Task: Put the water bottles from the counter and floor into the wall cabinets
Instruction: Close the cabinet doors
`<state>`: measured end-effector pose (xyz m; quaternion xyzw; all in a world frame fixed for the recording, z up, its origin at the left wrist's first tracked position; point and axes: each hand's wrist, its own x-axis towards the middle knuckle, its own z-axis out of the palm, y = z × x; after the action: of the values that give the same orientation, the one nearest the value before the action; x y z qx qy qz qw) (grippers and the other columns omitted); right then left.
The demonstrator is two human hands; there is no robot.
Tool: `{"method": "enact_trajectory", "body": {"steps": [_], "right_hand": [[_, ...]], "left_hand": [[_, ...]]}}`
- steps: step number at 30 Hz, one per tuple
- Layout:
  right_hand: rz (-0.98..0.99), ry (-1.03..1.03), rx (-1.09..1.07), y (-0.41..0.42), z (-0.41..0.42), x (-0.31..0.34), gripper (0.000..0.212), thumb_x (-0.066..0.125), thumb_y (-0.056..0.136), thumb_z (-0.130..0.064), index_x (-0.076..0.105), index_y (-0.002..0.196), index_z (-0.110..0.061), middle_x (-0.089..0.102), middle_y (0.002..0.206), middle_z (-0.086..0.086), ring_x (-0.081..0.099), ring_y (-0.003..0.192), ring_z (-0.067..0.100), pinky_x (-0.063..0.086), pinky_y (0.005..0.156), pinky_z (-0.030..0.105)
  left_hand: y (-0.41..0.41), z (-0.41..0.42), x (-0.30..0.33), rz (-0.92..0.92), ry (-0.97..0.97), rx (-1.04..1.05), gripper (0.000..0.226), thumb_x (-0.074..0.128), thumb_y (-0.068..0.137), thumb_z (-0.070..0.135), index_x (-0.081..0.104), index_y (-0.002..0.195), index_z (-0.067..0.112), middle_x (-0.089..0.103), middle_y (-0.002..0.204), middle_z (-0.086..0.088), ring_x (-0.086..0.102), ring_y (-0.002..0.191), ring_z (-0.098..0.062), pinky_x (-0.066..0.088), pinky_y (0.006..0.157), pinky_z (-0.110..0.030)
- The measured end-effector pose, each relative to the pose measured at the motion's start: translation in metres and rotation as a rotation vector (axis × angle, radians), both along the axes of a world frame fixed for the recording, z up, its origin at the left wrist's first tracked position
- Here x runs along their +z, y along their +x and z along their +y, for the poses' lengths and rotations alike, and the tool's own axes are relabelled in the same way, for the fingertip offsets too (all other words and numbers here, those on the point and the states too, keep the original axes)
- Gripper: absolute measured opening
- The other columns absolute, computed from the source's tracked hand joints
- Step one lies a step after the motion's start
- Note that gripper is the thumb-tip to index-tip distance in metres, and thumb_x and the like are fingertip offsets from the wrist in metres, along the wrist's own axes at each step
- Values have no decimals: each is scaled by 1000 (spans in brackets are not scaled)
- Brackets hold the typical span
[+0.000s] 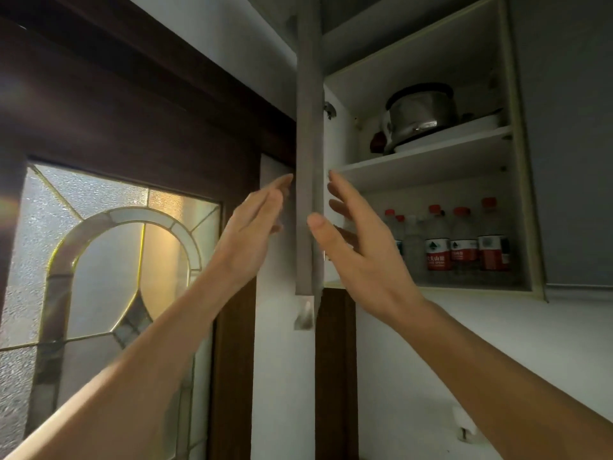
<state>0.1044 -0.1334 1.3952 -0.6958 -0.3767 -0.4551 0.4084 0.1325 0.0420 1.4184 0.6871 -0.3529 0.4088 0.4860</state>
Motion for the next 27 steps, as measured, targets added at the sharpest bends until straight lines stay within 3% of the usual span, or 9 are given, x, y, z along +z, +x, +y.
{"method": "enact_trajectory", "body": {"steps": [3,6,11,13,15,18,24,27], "right_hand": [[-59,3,-115,-11,-22,0,74,55,94,-56,14,155,-45,32,155,-26,35,138,-8,38,113,34],[-105,8,-247,-18,-57,1,74,59,98,-38,17,158,-33,36,158,-13,38,142,4,40,116,41],[-145,8,-480,-16,-121,-1,64,61,98,-28,30,154,-27,47,147,-10,43,129,-3,39,102,8],[-117,19,-574,-10,-146,-2,63,61,98,-26,32,154,-27,47,148,-9,46,129,2,35,97,4],[-91,18,-663,-3,-170,-2,63,59,99,-26,30,155,-27,44,152,-7,47,133,9,37,104,14],[-59,-15,-788,10,-204,-2,64,55,101,-28,24,157,-26,37,157,-5,42,139,15,36,112,29],[10,-90,-894,40,-260,-2,69,51,103,-30,12,160,-26,24,162,-4,18,149,18,27,116,35],[21,-117,-948,54,-280,0,70,52,102,-31,13,160,-22,26,162,-1,15,148,21,26,118,42]], "left_hand": [[26,-41,-5,70,56,-121,58,38,94,59,34,150,44,41,146,18,39,135,0,32,119,-46],[47,-93,-15,107,48,-210,60,40,87,73,23,144,63,26,156,16,28,146,-14,26,120,-54],[78,-172,-30,-18,43,-98,60,20,94,72,2,149,61,5,161,28,12,151,-11,21,121,-56],[86,-201,-36,-54,52,-45,58,13,92,75,-8,145,66,-3,162,26,5,152,-13,14,123,-55],[93,-228,-40,-66,55,9,58,8,88,78,-13,140,68,-8,163,25,-1,153,-13,10,123,-51],[106,-263,-42,-68,29,75,62,10,91,72,-9,148,57,-11,164,20,-5,153,-16,9,124,-51],[137,-316,-44,-133,12,182,66,15,98,66,-1,156,42,-1,167,8,0,153,-23,15,123,-53],[153,-333,-47,-170,34,221,63,24,101,60,3,157,39,5,167,1,2,153,-27,17,122,-55]]}}
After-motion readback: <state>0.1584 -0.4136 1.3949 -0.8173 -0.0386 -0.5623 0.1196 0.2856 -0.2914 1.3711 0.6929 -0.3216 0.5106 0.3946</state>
